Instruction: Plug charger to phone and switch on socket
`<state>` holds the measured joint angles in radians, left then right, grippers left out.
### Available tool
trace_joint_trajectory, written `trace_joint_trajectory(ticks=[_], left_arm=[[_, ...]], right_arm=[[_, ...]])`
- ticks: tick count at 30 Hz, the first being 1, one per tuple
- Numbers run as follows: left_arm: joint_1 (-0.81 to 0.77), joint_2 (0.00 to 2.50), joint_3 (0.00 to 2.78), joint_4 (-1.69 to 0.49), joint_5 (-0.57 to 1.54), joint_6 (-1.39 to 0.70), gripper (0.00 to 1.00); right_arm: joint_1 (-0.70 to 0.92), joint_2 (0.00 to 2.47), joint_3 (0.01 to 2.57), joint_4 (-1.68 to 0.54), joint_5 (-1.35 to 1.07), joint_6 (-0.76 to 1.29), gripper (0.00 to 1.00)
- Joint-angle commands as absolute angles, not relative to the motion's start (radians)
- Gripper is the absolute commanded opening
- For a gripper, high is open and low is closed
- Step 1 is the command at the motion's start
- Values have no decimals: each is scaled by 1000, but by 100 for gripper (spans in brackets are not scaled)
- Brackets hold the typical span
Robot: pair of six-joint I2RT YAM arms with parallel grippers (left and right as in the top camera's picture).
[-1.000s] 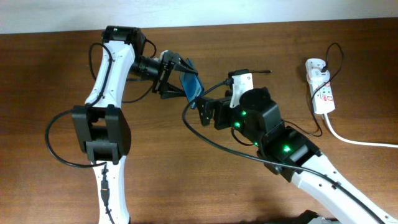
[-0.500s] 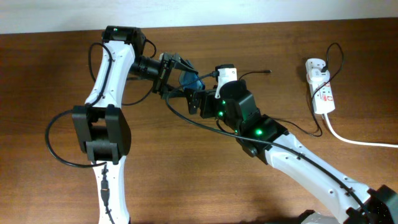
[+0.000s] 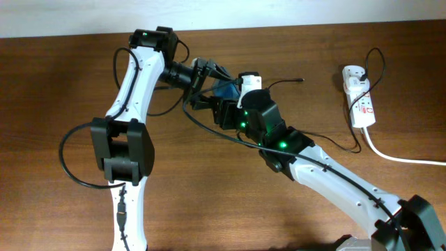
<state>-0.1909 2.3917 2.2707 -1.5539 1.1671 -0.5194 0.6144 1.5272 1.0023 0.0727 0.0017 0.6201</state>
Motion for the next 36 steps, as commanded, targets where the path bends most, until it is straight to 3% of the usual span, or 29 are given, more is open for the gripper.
trace_joint_trajectory(ticks=[1,6,11,15,18,19,20,22,24,29,33,36], left_arm=[[-195,2346,2297,-1548,1178,-549,45],[-195,2346,2297,-1548,1178,-549,45],[-195,2346,2297,-1548,1177,-545,45],[-194,2346,2297,-1549,1179,-545,45],[-194,2346,2297,-1549,1181,-545,47],[-194,2346,2297,-1549,1181,-545,52],[-194,2346,2297,-1549,1181,-545,59],[-194,2346,2297,-1548,1181,-545,86],[-187,2346,2297,-1540,1181,-545,99],[-83,2345,2341,-1324,1117,-545,99],[-10,2314,2476,-1370,916,-485,99],[52,2214,2622,-1505,765,-320,99]], right_arm=[[622,1533,1018,82,-11,619,52],[622,1533,1018,60,23,619,42],[622,1533,1018,57,31,619,19],[622,1533,1018,58,31,619,8],[622,1533,1018,60,31,619,4],[622,1533,1018,63,31,619,4],[622,1533,1019,65,31,619,4],[620,1533,1019,65,32,619,4],[613,1532,1019,65,34,619,4],[540,1474,1019,44,35,619,4],[485,1399,1019,-72,35,619,4],[449,1313,1019,-198,42,619,4]])
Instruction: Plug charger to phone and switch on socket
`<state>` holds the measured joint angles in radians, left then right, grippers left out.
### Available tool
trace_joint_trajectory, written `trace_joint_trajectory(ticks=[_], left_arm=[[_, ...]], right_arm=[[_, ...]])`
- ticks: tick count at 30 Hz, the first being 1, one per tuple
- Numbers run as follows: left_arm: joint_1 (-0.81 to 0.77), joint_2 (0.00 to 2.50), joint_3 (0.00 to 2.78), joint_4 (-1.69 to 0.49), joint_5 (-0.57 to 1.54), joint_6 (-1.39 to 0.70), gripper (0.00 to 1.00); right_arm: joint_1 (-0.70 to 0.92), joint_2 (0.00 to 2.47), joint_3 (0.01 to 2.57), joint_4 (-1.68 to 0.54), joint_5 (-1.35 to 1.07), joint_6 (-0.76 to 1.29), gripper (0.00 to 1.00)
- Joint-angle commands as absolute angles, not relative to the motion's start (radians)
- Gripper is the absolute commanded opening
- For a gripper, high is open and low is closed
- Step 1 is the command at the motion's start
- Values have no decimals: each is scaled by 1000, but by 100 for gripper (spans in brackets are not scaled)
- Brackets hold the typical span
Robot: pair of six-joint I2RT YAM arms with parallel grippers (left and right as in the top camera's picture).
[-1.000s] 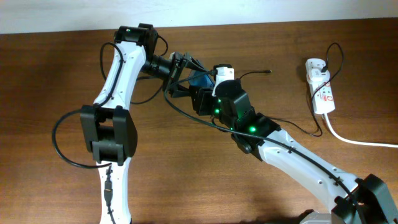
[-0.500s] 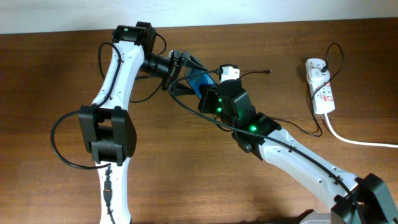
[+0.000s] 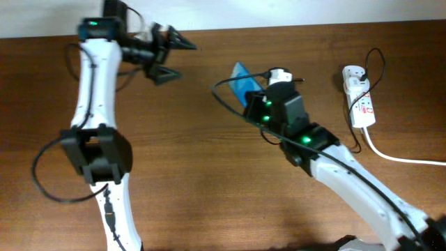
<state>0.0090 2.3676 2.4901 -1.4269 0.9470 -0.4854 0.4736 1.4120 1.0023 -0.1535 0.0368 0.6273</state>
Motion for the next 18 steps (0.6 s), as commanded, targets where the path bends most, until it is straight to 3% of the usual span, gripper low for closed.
trace_joint_trajectory(ticks=[1,7,11,15,18], left_arm=[[65,2184,2645,-1543,727,-299,99],[116,1829,2660,-1688,556,-103,99],[116,1557,2580,-1688,326,-126,99],[117,1285,2257,-1671,189,-137,99],[117,1058,1827,-1433,155,-273,99]], right_arm=[[441,1288,1019,-230,44,619,4],[424,1156,1018,-428,61,619,4],[424,1090,1018,-534,61,619,4],[425,1034,1018,-607,61,600,4],[425,1029,1018,-625,64,581,4]])
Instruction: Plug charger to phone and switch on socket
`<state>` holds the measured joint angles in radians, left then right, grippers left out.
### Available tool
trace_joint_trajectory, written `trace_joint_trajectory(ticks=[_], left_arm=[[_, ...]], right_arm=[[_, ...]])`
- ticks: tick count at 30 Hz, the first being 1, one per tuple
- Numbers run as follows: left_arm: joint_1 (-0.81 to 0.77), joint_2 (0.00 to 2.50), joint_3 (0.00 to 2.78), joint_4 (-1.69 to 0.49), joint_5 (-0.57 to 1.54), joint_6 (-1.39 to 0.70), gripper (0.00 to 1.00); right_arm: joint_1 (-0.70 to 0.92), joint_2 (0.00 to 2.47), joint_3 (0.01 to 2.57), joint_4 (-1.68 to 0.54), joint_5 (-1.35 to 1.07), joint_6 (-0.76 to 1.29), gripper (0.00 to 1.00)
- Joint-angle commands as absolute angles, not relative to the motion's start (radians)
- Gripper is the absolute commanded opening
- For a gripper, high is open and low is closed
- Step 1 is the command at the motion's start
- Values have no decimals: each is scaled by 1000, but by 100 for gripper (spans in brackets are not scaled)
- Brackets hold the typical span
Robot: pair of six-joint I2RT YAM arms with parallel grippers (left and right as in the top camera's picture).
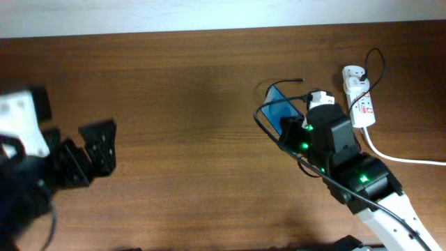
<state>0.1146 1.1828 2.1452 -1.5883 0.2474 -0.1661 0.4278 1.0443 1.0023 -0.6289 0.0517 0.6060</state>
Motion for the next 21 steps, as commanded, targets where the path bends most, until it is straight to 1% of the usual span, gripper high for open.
trace_joint_trajectory(ticks=[1,2,4,5,6,7,9,10,12,13,14,15,16,18,19,21], left_arm=[[117,997,1686,-1324,156,-329,99],[117,930,1505,-1177,156,-443,99],[116,866,1266,-983,168,-657,99],[116,851,1142,-879,194,-788,99],[116,851,1063,-811,230,-873,99],[116,865,953,-701,315,-985,99],[117,928,804,-484,490,-1061,99],[117,996,734,-333,622,-1093,99],[116,1124,684,-150,802,-1124,99],[116,1191,683,-103,886,-1129,99],[116,1340,683,18,1060,-1158,99],[113,1446,683,111,1178,-1217,99],[109,1496,683,162,1231,-1255,99],[84,1631,683,356,1353,-1363,99],[72,1668,683,429,1377,-1403,99],[35,1720,683,566,1396,-1509,99]], right_arm=[[425,1033,1018,-628,64,583,4],[425,1034,1018,-633,64,613,4],[425,1033,1018,-640,63,679,4],[425,1031,1018,-641,60,694,4],[425,1027,1018,-644,60,693,4],[425,1019,1018,-653,61,693,4],[425,984,1018,-686,62,693,4],[424,958,1018,-718,65,693,4],[423,896,1018,-791,119,694,4],[423,872,1017,-810,143,694,4],[423,838,1004,-815,175,724,4],[423,832,981,-791,177,783,4],[423,833,959,-770,176,838,4],[424,855,884,-677,153,969,4],[425,874,841,-593,123,1010,4],[425,931,771,-361,8,1030,4]])
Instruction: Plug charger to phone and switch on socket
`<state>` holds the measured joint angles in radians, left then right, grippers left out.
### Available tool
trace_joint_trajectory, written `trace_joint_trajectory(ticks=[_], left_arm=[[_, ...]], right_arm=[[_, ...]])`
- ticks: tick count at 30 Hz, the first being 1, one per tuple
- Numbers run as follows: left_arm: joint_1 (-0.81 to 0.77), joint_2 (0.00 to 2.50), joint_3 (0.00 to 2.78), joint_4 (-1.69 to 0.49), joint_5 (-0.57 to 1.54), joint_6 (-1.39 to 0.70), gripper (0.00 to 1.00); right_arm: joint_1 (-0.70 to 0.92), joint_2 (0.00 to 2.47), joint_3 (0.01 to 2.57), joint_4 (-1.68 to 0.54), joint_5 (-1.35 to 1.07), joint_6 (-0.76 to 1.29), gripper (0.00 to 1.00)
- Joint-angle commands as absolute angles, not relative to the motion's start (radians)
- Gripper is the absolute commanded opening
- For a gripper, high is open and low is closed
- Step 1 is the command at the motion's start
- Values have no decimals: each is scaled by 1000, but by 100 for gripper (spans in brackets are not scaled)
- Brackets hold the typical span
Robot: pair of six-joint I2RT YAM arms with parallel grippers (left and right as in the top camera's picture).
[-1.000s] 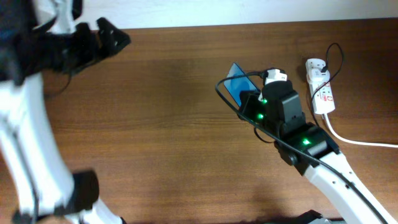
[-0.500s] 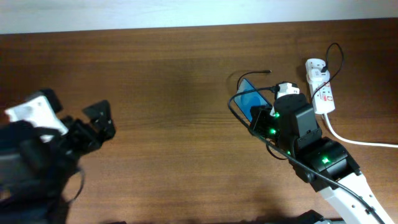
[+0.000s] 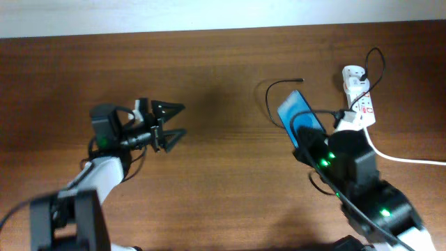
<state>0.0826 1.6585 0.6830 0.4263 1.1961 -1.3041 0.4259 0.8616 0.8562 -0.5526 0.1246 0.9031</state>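
Note:
The blue phone [image 3: 294, 110] stands tilted near the right back of the table, its lower end in my right gripper [image 3: 306, 132], which is shut on it; the wrist hides the fingers. The black charger cable [image 3: 269, 104] loops round the phone's left side, and its free plug end [image 3: 300, 81] lies on the wood just behind the phone. The white socket strip [image 3: 359, 104] lies to the right, with a plug in its far end. My left gripper [image 3: 173, 121] is open and holds nothing, pointing right over the left half of the table.
A white mains lead [image 3: 404, 159] runs from the socket strip off the right edge. The wooden table [image 3: 223, 181] ends at a pale wall along the back. Thin black cable also curls behind the strip [image 3: 378, 63].
The right gripper and the phone have shifted a little right and toward the front, closer to the socket strip. The left arm, blurred at the far left edge before, now points right, gripper open.
Both grippers were together at the phone at the table's middle back. Then the left gripper was open and apart at the left back while the right held the phone. The phone stood further right each time, and now sits between cable plug and strip.

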Motion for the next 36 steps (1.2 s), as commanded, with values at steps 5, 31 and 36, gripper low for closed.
trace_joint_trajectory(ticks=[5,31,36], left_arm=[[-20,1717,683,961,1354,-1711,99],[-197,1717,683,966,972,-1890,44],[-197,1717,683,962,972,-1919,25]], right_arm=[[425,1159,736,6,-224,1086,4],[577,1365,737,321,-265,1497,4],[577,1365,737,311,-177,1464,4]])
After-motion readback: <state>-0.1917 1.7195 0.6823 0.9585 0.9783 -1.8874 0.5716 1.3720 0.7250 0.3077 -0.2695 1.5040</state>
